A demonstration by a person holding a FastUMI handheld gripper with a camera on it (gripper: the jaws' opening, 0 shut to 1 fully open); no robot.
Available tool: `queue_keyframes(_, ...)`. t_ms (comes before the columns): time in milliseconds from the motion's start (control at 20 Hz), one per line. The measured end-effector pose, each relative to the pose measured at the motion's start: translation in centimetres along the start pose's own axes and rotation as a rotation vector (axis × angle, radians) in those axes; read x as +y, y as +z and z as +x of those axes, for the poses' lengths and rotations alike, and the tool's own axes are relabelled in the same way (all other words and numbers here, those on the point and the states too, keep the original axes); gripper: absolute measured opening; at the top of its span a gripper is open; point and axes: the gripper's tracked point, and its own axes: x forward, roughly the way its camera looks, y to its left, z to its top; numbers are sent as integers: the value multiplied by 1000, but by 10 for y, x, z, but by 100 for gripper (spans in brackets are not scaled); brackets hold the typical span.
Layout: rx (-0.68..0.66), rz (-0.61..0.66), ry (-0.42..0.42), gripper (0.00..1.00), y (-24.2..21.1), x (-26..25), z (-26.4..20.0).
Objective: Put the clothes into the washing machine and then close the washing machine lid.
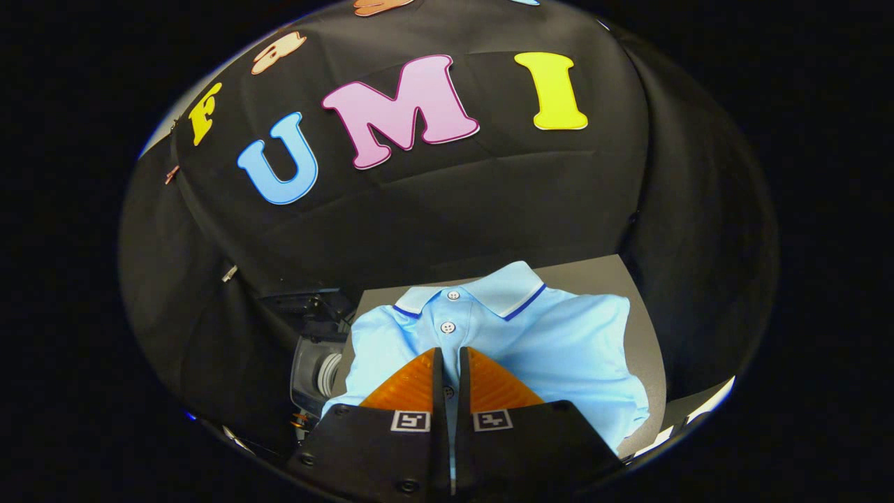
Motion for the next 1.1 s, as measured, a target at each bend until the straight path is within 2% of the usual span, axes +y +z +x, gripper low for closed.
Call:
queue_keyframes(300, -37, -2, 119, 8, 17, 35, -18)
queue_keyframes(550, -66, -29, 175, 8, 18, 86, -30)
queue_keyframes(850, -91, -40, 247, 8, 10, 188, -34)
queue_keyframes(1100, -88, -34, 288, 8, -1, 271, -17)
